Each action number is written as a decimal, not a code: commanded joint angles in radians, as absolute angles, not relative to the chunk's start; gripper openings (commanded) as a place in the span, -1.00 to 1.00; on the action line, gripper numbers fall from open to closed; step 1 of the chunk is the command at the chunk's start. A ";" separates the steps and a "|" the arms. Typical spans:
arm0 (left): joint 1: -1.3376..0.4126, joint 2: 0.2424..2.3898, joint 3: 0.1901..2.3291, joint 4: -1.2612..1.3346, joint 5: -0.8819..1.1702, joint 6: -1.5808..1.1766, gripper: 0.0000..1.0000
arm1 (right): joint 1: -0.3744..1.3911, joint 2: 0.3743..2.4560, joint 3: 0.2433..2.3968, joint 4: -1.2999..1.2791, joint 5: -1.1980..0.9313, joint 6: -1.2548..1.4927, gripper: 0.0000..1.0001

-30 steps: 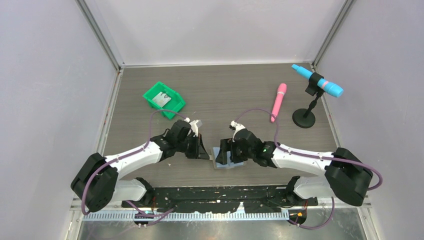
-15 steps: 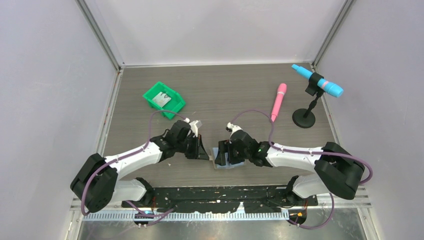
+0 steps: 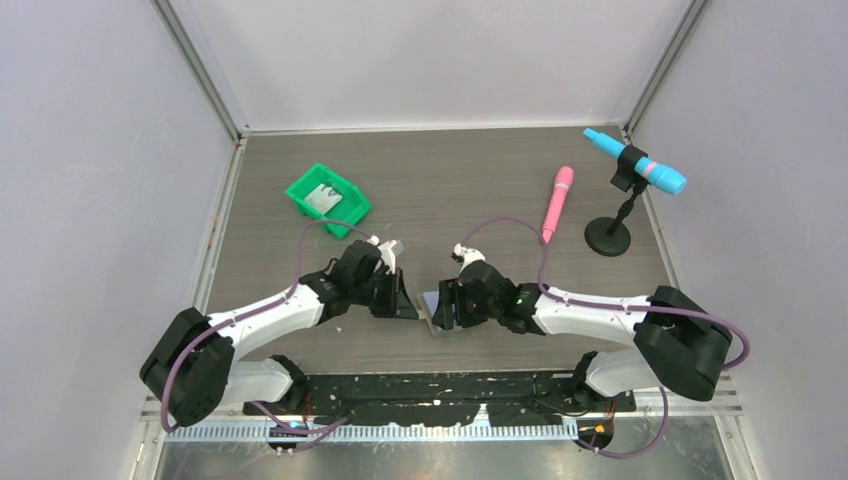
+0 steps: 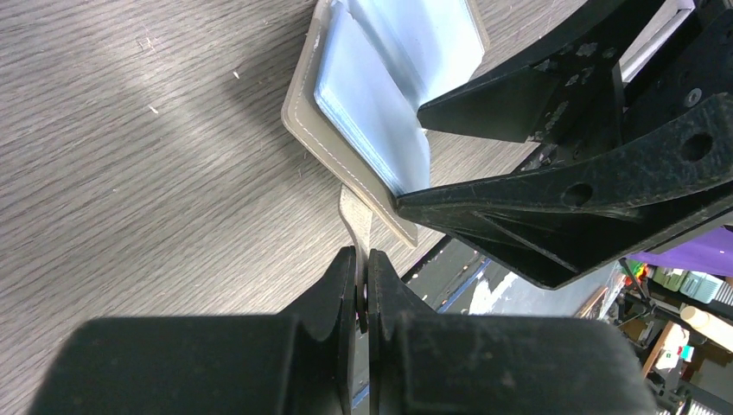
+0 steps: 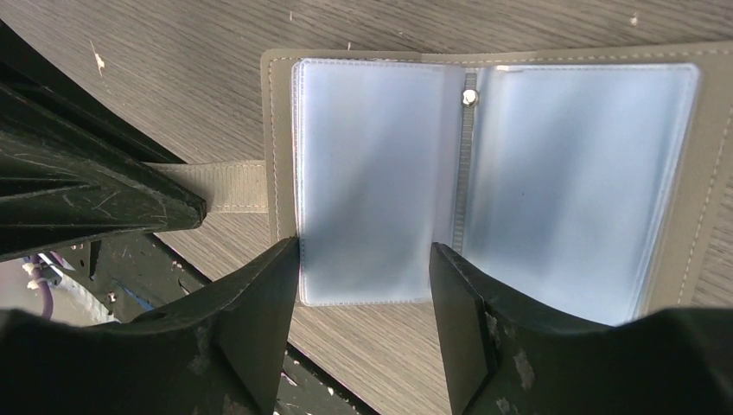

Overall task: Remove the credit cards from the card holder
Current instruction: Remove the credit card from the card holder.

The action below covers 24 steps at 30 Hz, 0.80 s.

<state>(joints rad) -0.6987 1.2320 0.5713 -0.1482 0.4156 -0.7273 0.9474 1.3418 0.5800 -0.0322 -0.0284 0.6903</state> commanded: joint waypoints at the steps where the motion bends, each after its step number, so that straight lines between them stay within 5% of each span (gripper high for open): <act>1: -0.703 1.219 0.577 -0.137 0.433 -0.713 -1.00 | 0.950 1.305 0.601 -0.042 0.024 0.676 0.26; 24: -0.703 1.219 0.581 -0.144 0.505 -0.681 -1.00 | 0.953 1.308 0.635 -0.047 -0.048 0.665 0.48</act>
